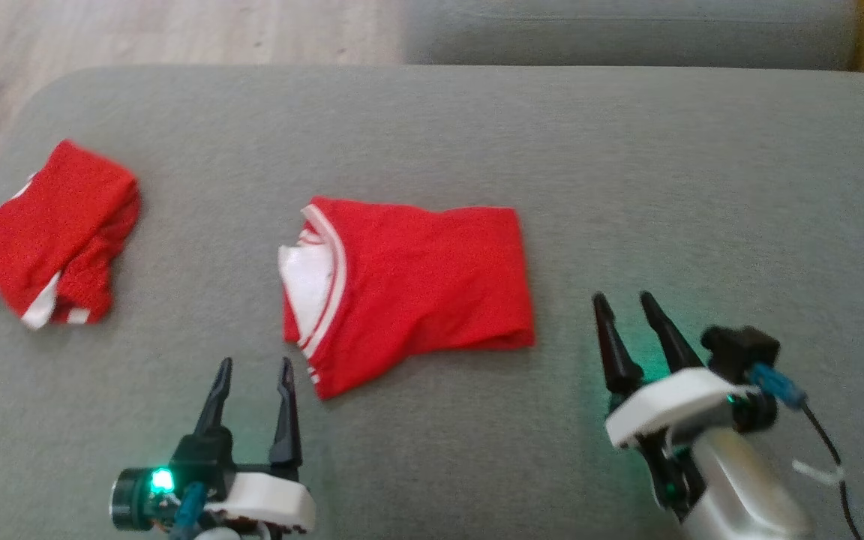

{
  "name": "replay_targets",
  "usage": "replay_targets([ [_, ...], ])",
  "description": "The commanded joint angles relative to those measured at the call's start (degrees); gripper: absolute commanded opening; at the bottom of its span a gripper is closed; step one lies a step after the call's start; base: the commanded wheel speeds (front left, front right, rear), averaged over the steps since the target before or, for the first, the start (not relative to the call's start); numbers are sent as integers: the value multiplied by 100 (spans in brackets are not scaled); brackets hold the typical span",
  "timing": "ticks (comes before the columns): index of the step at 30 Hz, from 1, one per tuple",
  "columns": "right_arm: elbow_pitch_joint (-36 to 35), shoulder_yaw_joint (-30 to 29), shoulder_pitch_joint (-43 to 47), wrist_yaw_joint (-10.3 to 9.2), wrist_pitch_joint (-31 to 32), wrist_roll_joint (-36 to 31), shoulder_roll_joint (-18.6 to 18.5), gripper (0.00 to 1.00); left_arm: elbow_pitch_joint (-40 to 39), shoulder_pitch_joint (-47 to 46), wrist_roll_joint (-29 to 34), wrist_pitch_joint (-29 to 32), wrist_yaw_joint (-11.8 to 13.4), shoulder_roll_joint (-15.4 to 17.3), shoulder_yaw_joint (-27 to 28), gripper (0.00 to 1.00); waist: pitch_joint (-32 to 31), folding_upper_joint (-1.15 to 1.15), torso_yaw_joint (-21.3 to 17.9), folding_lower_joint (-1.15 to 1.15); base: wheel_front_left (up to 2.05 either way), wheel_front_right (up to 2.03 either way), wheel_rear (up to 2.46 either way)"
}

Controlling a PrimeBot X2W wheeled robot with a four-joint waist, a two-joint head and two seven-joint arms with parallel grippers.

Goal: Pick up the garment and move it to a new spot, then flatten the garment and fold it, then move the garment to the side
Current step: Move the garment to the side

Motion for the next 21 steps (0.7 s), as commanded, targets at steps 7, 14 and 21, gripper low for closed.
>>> replay_targets([
  [7,766,341,-912,37,-63,749,43,100,-90,-209,-7,-29,-51,39,-90,100,239,0,999,0,0,0,0],
  [14,1768,582,-1366,37,-63,1417,43,100,-85,-205,42,-29,-84,39,-68,100,384,0,1440,0,0,0,0],
  [21,1894,1561,-1345,37,-29,2334,43,0,-108,-202,64,-29,-108,39,18,100,412,0,1369,0,0,0,0],
])
